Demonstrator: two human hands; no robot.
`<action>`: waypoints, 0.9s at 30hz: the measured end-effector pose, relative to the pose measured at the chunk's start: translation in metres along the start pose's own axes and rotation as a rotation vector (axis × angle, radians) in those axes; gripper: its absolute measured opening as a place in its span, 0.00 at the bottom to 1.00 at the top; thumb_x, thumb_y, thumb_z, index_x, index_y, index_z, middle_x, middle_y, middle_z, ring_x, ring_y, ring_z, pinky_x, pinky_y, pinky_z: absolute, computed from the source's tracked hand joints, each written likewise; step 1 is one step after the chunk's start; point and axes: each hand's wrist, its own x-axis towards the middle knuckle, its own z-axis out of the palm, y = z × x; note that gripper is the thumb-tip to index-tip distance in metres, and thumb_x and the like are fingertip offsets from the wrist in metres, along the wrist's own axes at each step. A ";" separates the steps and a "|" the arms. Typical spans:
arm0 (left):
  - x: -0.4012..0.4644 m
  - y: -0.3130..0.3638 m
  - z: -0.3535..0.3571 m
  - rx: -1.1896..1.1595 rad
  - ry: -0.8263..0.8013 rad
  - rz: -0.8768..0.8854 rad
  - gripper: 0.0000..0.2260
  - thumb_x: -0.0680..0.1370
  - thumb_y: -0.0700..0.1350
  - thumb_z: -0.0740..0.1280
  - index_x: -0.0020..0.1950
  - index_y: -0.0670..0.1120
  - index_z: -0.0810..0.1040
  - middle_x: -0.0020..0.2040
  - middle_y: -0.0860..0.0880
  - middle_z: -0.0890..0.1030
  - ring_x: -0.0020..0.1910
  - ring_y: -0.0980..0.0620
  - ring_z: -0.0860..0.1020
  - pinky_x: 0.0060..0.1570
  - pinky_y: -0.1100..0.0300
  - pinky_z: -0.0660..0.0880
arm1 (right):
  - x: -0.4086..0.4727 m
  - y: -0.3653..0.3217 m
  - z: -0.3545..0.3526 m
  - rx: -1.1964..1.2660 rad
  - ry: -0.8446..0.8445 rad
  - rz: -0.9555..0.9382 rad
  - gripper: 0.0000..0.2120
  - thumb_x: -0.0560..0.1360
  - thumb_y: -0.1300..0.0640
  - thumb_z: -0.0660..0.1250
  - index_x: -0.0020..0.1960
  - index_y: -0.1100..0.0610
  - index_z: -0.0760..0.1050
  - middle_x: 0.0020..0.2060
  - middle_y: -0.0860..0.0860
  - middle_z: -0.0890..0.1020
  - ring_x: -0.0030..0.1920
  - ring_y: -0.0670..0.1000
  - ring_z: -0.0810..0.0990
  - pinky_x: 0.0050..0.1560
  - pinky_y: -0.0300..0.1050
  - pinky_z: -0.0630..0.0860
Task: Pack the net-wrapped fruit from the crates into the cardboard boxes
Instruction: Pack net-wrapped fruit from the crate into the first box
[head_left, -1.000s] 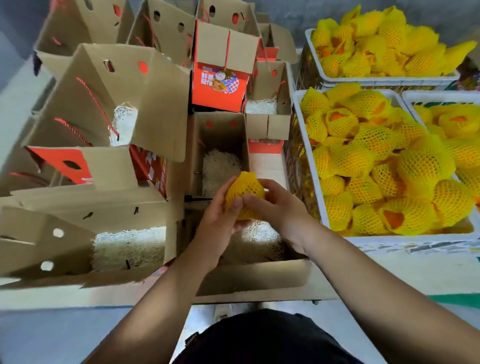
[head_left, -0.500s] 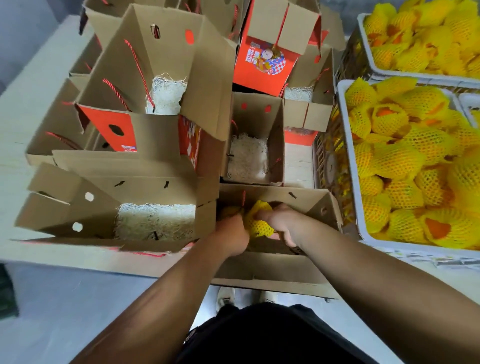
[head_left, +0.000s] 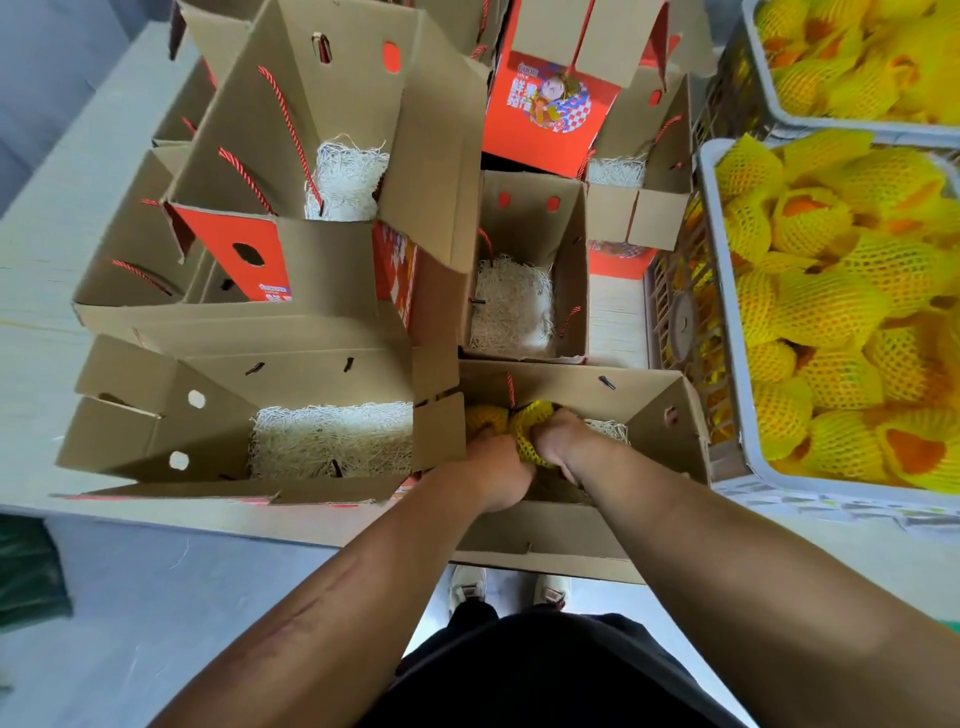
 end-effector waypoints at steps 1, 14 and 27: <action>0.004 -0.002 0.001 -0.018 0.028 0.009 0.16 0.85 0.47 0.59 0.73 0.49 0.72 0.68 0.44 0.74 0.65 0.42 0.74 0.65 0.52 0.70 | 0.000 0.000 -0.002 -0.090 0.016 -0.039 0.16 0.82 0.58 0.63 0.67 0.64 0.75 0.65 0.62 0.78 0.64 0.61 0.78 0.53 0.45 0.74; 0.005 0.068 0.004 -0.749 0.328 0.429 0.07 0.85 0.53 0.61 0.61 0.59 0.77 0.53 0.63 0.82 0.55 0.66 0.79 0.49 0.73 0.73 | -0.109 0.010 -0.100 -0.054 0.362 -0.491 0.13 0.81 0.54 0.62 0.64 0.53 0.78 0.50 0.52 0.86 0.50 0.52 0.84 0.52 0.52 0.80; 0.023 0.174 0.022 -0.524 0.087 0.610 0.12 0.84 0.43 0.62 0.66 0.51 0.78 0.61 0.55 0.80 0.59 0.62 0.78 0.59 0.62 0.74 | -0.101 0.113 -0.235 -0.651 0.883 -0.036 0.36 0.74 0.47 0.70 0.77 0.55 0.59 0.72 0.58 0.66 0.70 0.63 0.66 0.68 0.59 0.66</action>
